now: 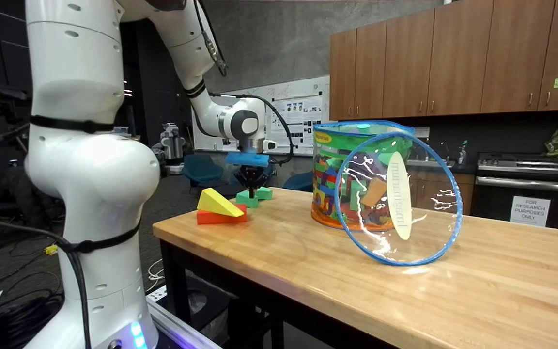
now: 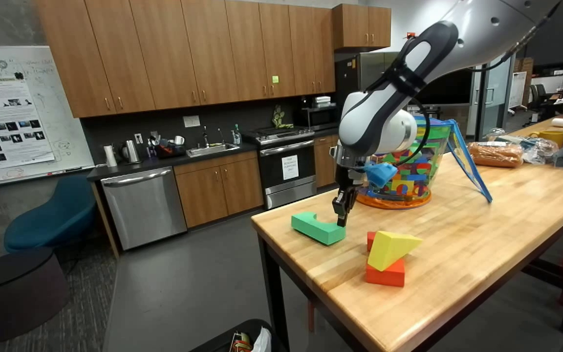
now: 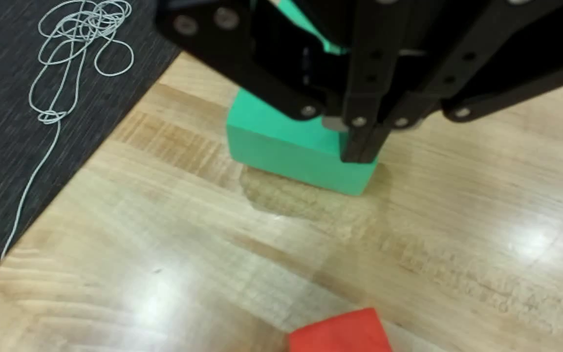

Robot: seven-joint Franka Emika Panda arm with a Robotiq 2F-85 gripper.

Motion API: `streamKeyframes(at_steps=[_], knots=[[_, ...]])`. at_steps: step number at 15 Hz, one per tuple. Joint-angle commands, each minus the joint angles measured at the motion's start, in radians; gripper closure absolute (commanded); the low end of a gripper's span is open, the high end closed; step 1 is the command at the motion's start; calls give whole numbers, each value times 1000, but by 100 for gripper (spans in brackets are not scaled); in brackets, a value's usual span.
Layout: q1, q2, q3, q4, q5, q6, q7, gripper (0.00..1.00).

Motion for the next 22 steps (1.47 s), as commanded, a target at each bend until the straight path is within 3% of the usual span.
streamKeyframes(at_steps=[1, 5, 8, 11, 15, 22], knots=[[-28, 52, -23, 41, -69, 48, 45, 100], [-58, 93, -43, 71, -114, 75, 87, 100], [-71, 85, -29, 89, -61, 50, 78, 100], [-70, 54, -13, 108, -10, -32, 63, 100], [-61, 20, -14, 132, -34, -185, 75, 100], [-46, -15, -11, 125, -1, -306, 54, 100]])
